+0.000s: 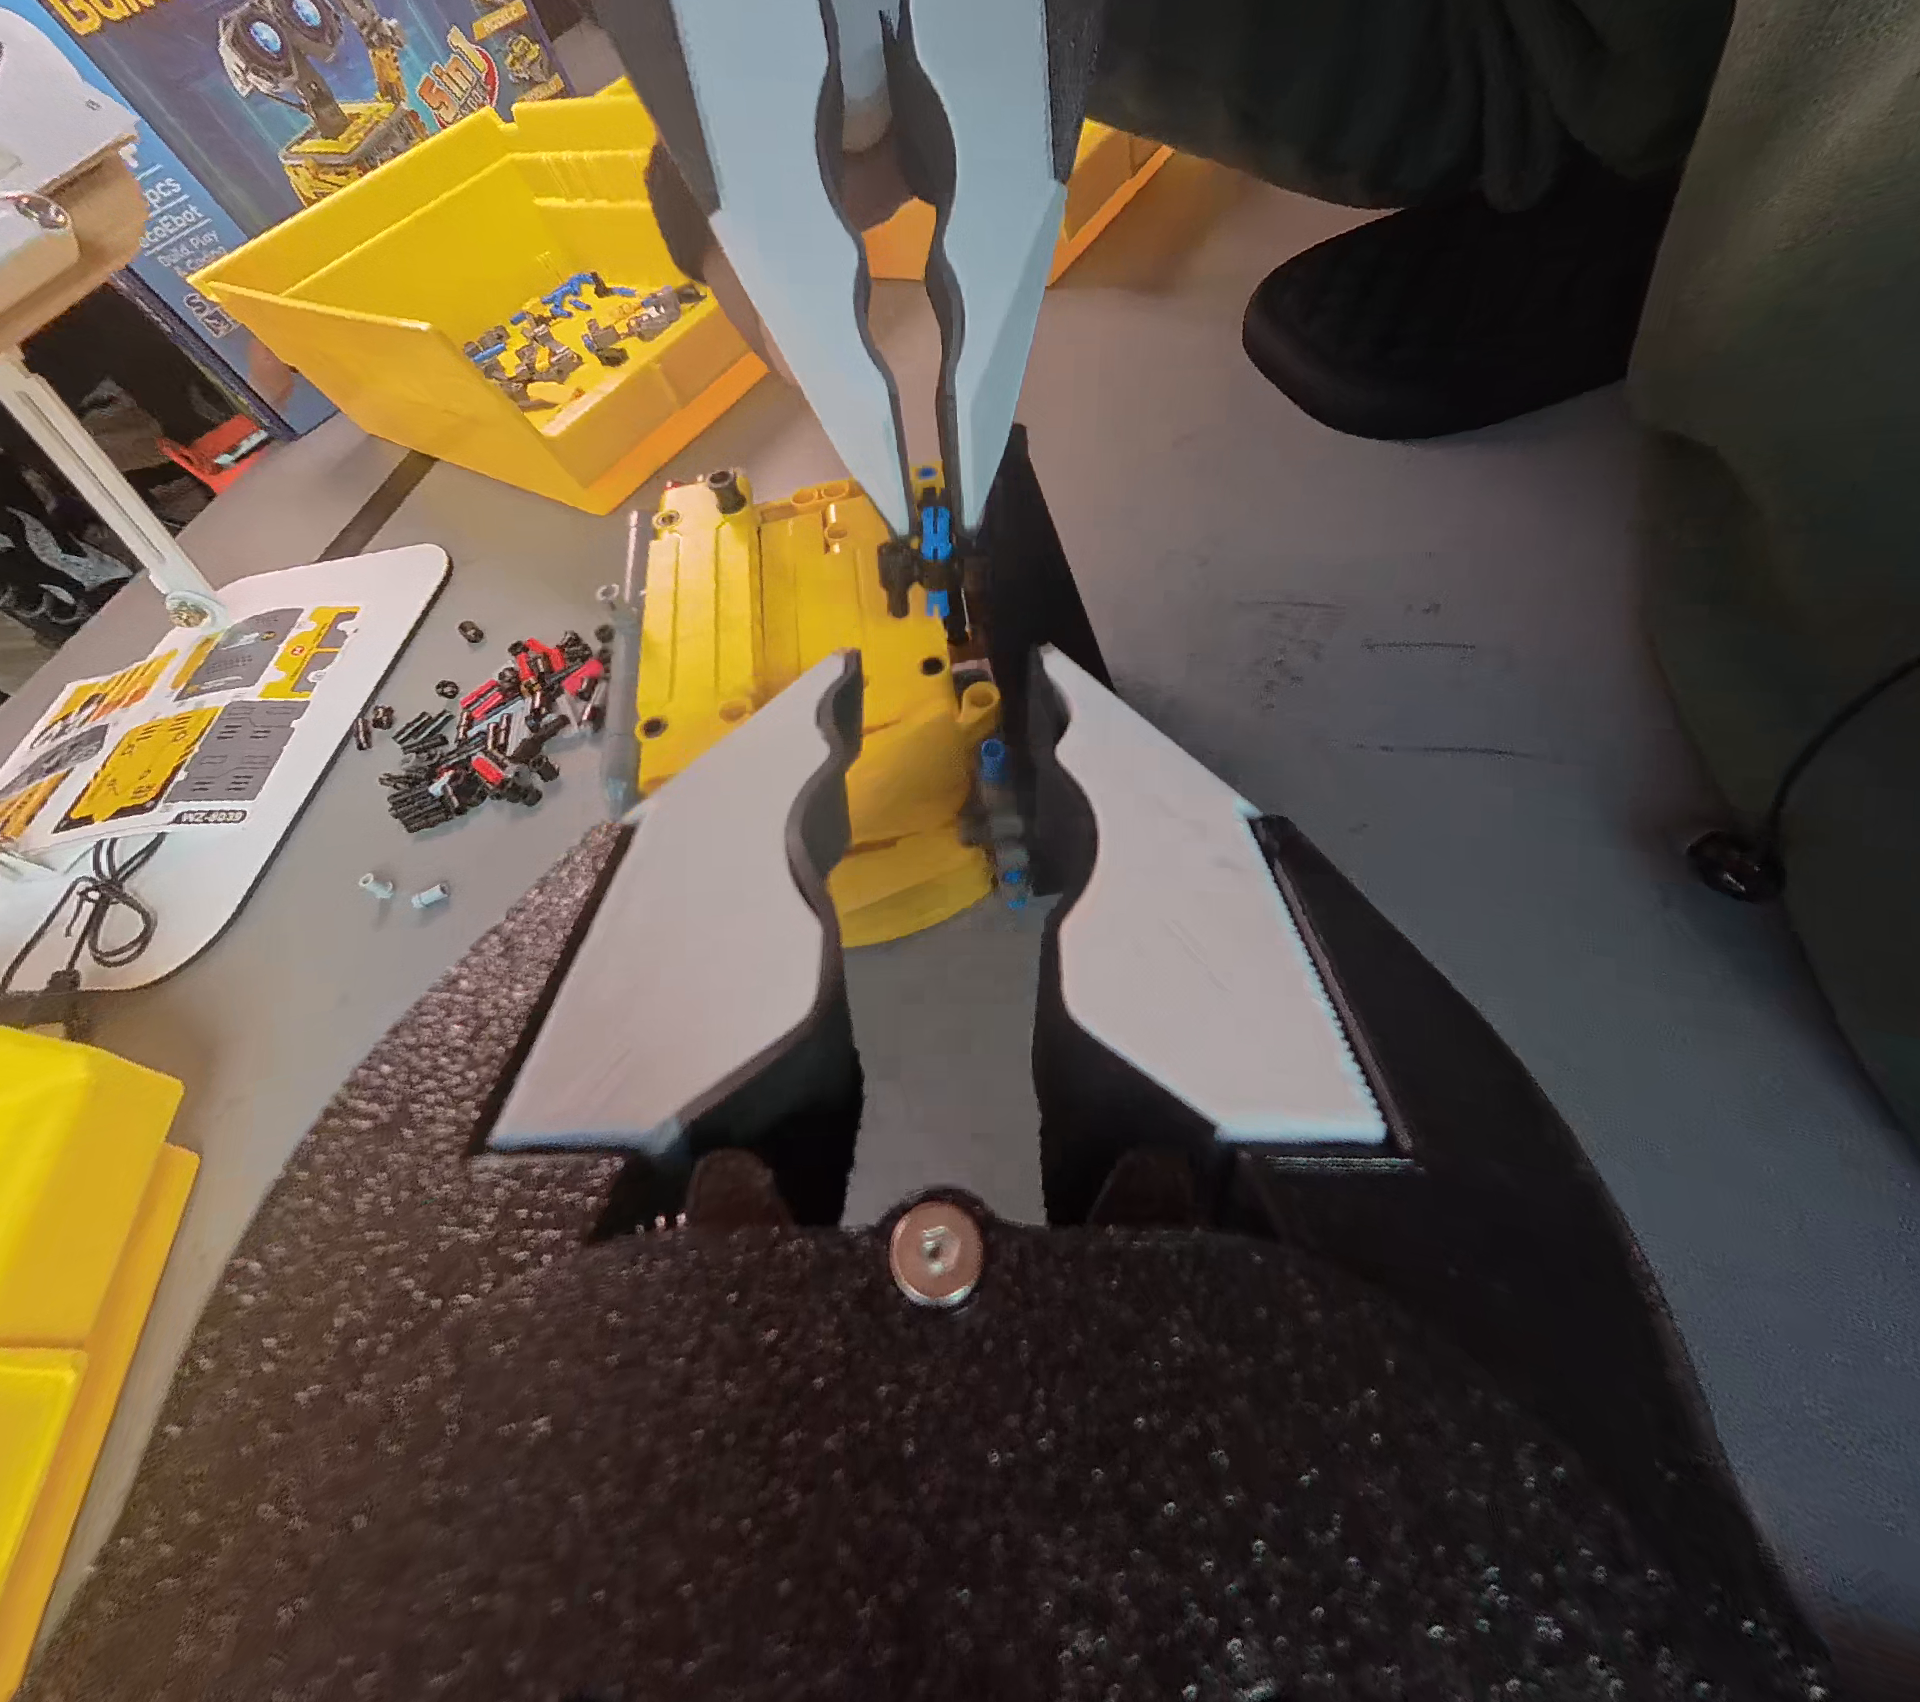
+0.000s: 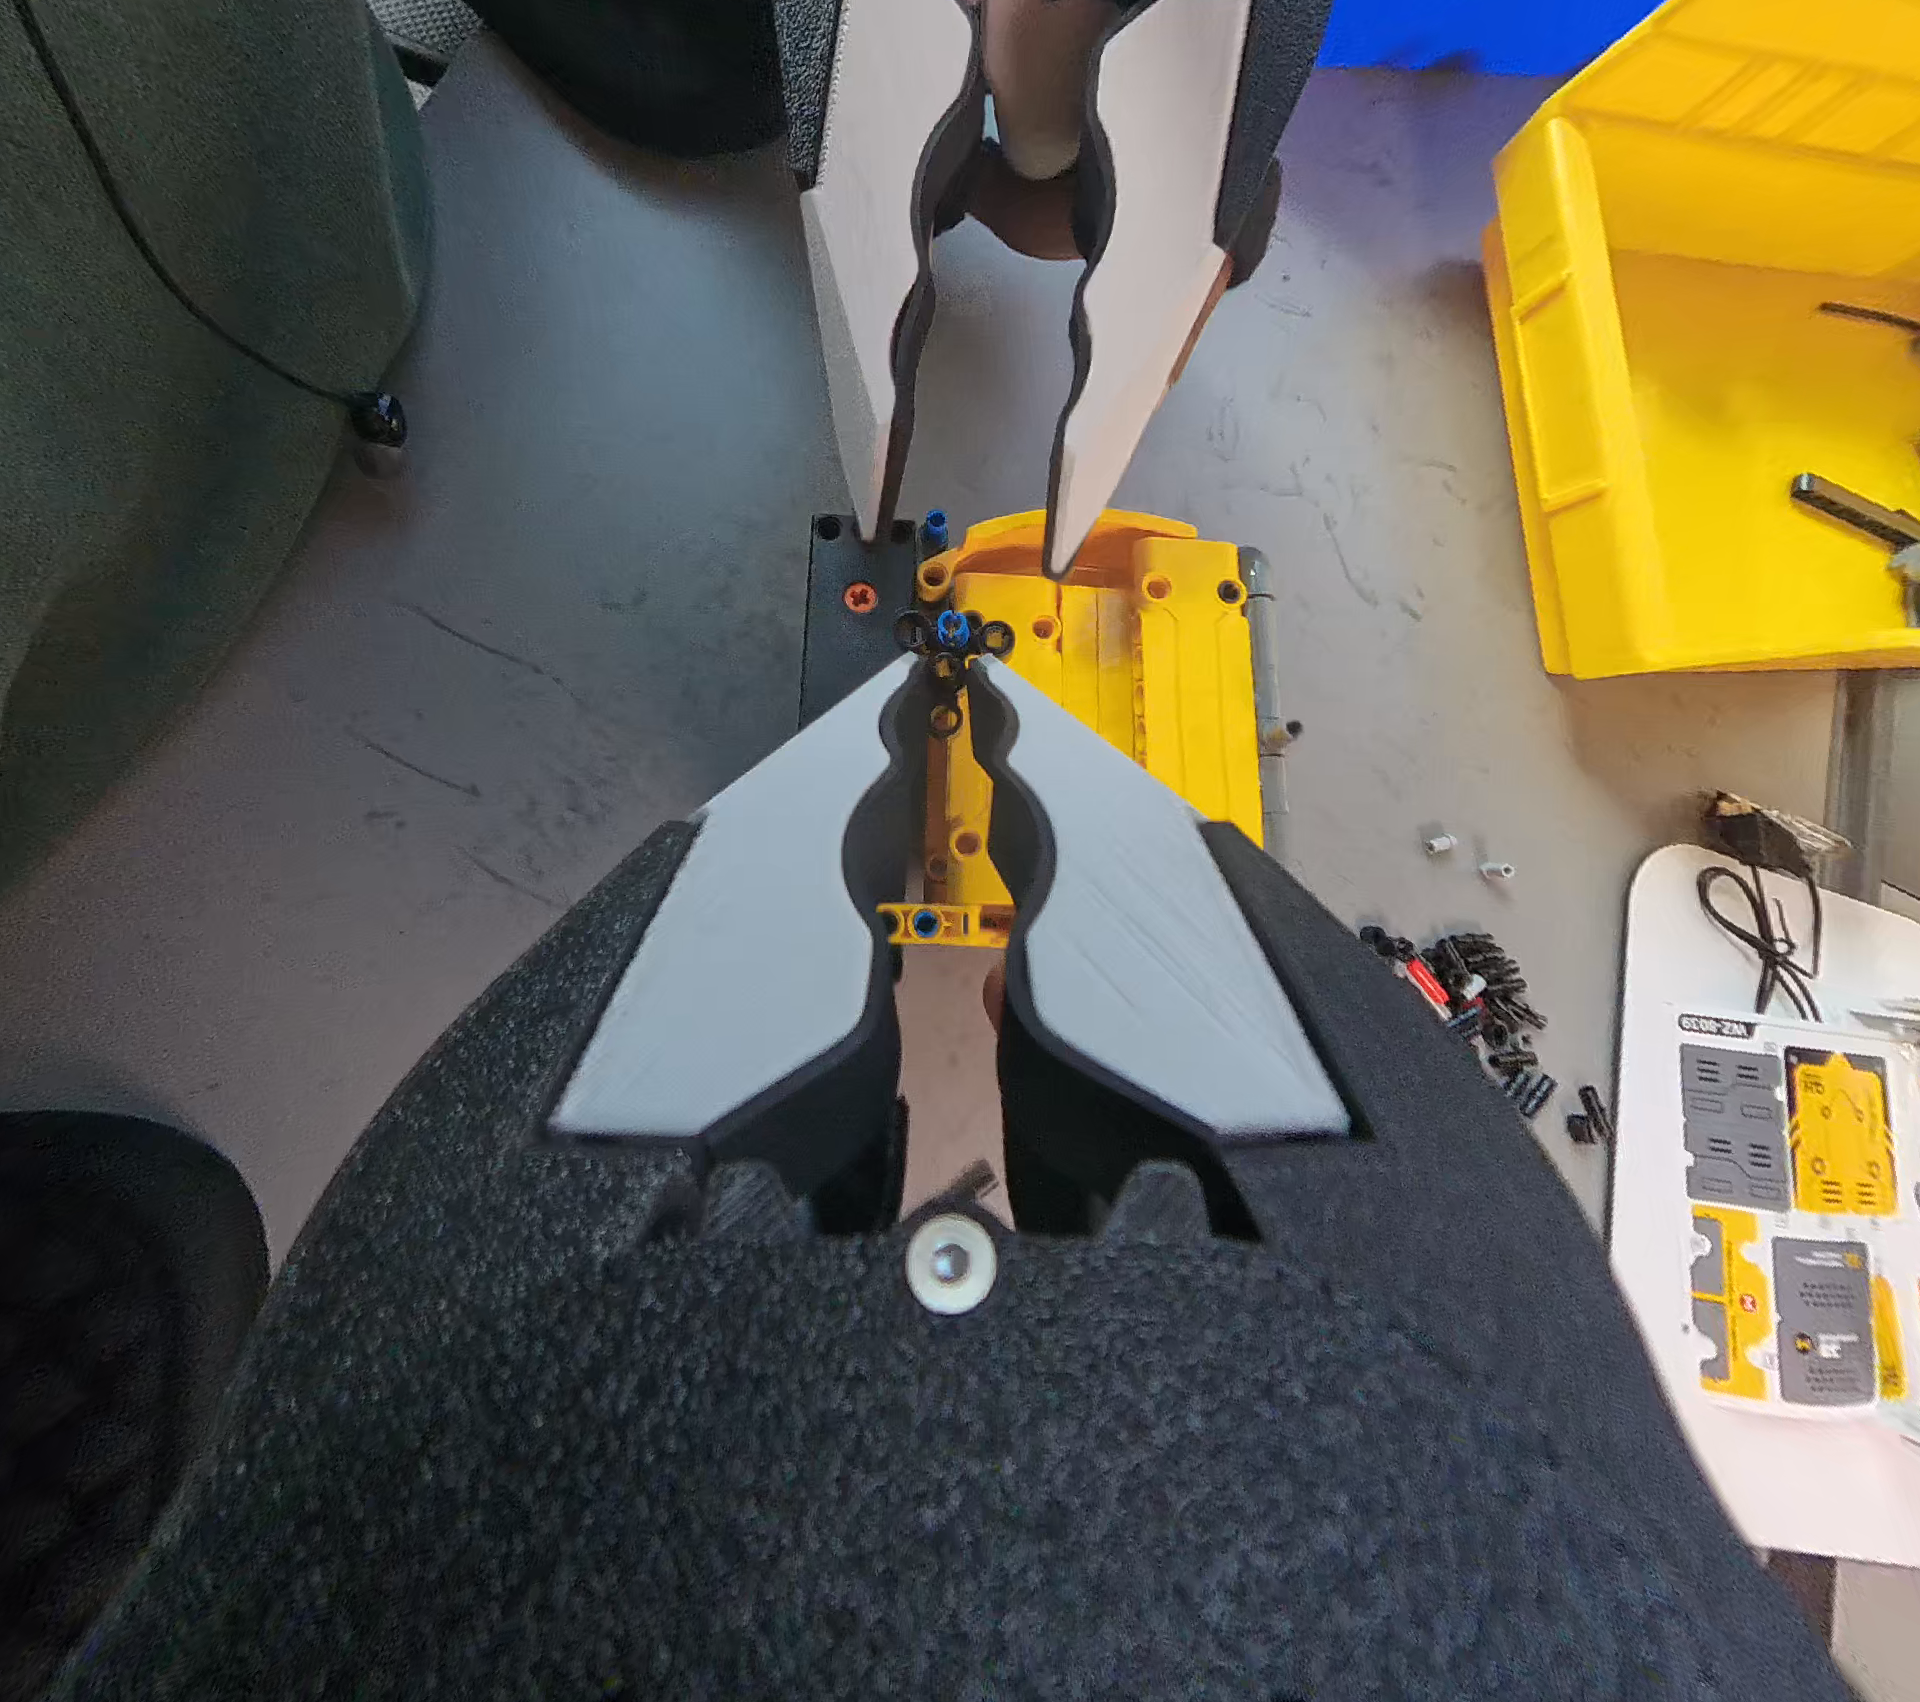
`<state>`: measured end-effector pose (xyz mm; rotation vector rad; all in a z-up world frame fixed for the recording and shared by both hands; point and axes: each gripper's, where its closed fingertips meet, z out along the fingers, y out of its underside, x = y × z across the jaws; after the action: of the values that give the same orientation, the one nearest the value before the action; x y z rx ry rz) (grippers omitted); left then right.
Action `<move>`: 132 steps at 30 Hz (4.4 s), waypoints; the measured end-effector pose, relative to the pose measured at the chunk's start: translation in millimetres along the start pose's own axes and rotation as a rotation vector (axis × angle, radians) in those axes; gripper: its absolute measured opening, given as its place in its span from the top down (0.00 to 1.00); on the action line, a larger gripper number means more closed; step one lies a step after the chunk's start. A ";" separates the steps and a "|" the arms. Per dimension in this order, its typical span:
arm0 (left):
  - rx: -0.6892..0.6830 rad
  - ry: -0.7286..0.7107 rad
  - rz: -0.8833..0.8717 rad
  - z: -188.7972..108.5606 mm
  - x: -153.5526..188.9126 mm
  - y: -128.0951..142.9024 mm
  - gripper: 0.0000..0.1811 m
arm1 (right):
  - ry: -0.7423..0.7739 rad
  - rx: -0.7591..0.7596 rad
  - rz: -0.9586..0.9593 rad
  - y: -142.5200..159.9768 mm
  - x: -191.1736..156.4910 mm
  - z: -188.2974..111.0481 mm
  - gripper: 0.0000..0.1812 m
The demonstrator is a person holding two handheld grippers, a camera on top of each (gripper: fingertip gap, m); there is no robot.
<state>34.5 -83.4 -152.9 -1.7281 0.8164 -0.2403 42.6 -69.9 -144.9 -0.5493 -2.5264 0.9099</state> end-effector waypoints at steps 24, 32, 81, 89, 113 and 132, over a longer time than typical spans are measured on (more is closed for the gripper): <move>-0.024 -0.057 -0.260 7.8 -30.1 32.0 0.63 | -0.018 0.183 0.103 14.6 7.3 -3.9 0.97; -0.036 -0.095 -0.308 13.6 -32.3 32.1 0.63 | -0.052 0.237 0.146 16.7 8.4 -5.0 0.96; 0.155 -0.061 -0.490 14.6 -37.5 -6.3 0.55 | 0.091 0.005 0.179 84.9 7.3 -31.9 0.96; 0.022 -0.151 -0.418 18.5 -42.7 12.2 0.63 | 0.100 -0.017 0.168 85.6 6.8 -31.8 0.96; -0.154 0.055 0.091 -7.4 -10.9 -2.7 0.87 | 0.081 -0.055 0.179 91.1 2.6 -31.3 0.96; -0.380 0.339 0.324 5.6 6.9 7.6 0.98 | 0.040 -0.276 0.222 134.8 -37.4 -12.4 0.91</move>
<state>39.7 -84.2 -163.3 -1.8957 1.4506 -0.1663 110.5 14.1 -234.6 -0.9389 -2.6073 0.6155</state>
